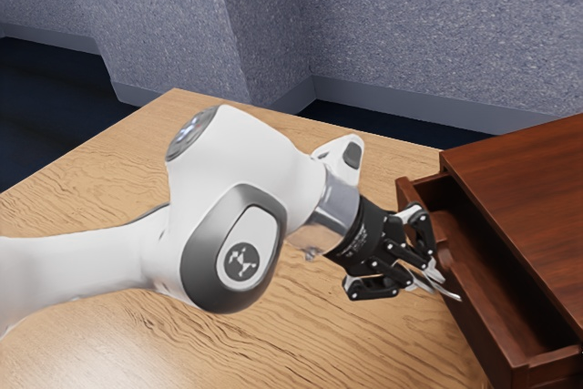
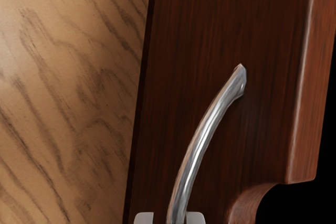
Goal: Pull the drawer handle with one arm to open the drawer
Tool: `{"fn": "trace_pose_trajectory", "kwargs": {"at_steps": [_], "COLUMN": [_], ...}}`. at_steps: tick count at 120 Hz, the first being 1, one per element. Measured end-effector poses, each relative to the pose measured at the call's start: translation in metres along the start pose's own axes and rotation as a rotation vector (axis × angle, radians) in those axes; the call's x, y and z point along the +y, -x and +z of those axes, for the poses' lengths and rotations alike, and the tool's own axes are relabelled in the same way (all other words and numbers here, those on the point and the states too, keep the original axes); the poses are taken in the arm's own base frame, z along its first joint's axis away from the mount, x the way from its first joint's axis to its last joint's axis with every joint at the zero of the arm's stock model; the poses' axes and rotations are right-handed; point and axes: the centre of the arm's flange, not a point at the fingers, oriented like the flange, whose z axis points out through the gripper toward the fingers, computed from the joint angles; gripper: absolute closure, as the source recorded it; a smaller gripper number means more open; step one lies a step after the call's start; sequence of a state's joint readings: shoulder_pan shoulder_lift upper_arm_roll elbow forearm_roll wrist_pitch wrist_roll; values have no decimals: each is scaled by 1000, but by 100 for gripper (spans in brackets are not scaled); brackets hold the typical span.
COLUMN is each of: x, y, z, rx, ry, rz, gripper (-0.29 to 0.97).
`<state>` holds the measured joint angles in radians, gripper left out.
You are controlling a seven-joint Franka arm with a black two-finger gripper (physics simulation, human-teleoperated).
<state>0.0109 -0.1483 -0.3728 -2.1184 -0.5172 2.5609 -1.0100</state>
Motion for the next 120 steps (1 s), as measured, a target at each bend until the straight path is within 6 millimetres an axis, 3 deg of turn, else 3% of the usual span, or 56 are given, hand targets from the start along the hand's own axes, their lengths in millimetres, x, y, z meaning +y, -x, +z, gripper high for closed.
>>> {"fn": "trace_pose_trajectory", "kwargs": {"at_steps": [120], "x": [-31], "y": [6], "z": [-25], "rx": [44], "ry": [-13], "rz": [0], "gripper": [72]}}
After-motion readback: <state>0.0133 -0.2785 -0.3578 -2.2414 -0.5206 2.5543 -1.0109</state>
